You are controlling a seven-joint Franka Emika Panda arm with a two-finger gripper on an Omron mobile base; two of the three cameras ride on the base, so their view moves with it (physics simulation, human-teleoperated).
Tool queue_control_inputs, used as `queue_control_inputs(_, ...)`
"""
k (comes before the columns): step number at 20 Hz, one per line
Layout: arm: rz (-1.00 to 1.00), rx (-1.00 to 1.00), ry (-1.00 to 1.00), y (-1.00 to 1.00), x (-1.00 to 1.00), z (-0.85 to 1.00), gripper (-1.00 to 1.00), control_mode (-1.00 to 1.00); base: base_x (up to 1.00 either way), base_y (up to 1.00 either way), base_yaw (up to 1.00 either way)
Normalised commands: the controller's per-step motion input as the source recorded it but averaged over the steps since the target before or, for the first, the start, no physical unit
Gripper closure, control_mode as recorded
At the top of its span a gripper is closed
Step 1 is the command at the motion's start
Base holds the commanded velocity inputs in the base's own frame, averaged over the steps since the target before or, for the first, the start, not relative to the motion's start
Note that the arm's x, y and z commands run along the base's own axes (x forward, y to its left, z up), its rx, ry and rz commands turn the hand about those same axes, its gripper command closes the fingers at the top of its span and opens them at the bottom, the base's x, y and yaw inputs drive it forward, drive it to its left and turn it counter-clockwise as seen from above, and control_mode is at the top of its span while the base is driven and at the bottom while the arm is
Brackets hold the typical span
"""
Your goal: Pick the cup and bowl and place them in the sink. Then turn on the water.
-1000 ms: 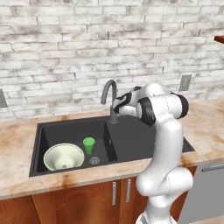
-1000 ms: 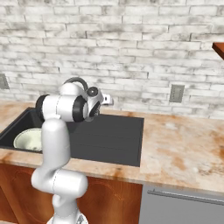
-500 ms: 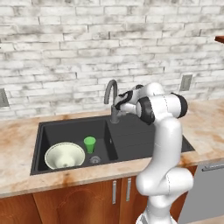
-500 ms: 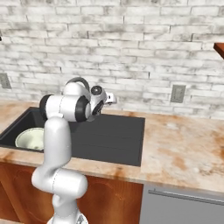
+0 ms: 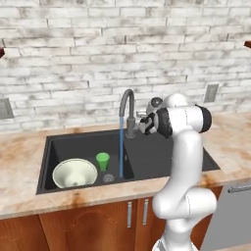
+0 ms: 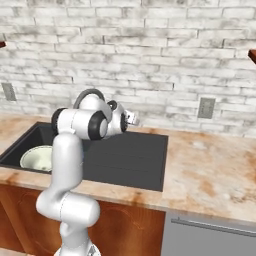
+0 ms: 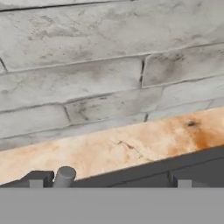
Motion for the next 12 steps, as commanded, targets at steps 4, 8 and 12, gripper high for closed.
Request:
queue_control_inputs(4,-0.59,0.00,0.32,-1.00,0.00,-1.00,-1.00,-1.00,0.00,0.00,0.00)
queue_control_inputs(8,-0.50,0.00,0.37,-1.00,0.08,-0.94,-1.00,-1.00,0.00,0.00,0.00)
queue_control_inputs(12,-0.13,0.03,0.24,-0.54,0.01,0.49,-1.00,-1.00,0.00,0.00,0.00)
